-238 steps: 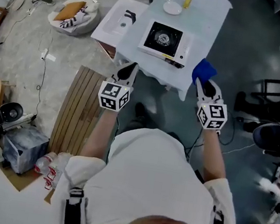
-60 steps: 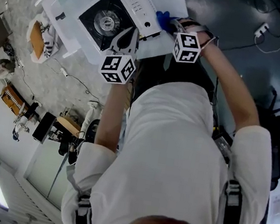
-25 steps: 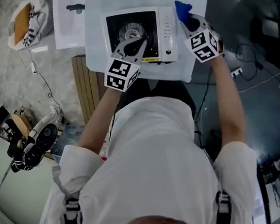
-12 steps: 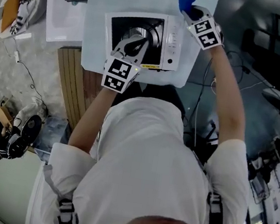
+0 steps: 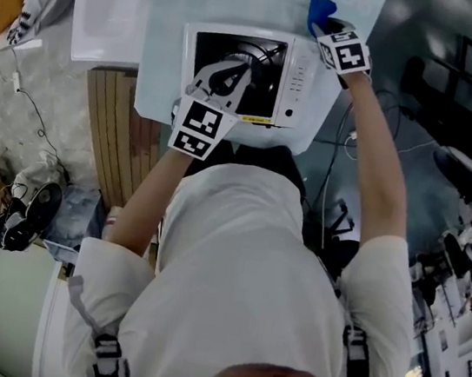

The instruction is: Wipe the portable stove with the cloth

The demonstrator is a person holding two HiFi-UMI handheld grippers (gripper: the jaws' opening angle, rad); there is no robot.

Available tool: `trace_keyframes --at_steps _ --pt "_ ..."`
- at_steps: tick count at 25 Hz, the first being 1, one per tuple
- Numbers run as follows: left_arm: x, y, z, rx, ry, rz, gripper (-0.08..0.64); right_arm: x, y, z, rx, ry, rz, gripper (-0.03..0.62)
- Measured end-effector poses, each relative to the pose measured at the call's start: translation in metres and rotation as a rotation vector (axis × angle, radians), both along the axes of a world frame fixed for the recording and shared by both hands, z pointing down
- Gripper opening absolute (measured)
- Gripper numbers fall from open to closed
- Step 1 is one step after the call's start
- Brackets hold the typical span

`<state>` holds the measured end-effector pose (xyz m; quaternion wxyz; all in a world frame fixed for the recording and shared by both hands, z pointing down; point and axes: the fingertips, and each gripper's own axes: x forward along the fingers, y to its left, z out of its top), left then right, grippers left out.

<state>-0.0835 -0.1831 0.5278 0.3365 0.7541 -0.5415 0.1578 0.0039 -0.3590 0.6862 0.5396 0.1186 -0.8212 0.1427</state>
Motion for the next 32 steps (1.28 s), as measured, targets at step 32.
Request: trace_keyframes --at_steps 32 --pt "-0.066 0.033 0.023 -0.011 0.057 -0.109 0.032 -0.081 0.07 0.009 -0.285 0.14 -0.034 0.091"
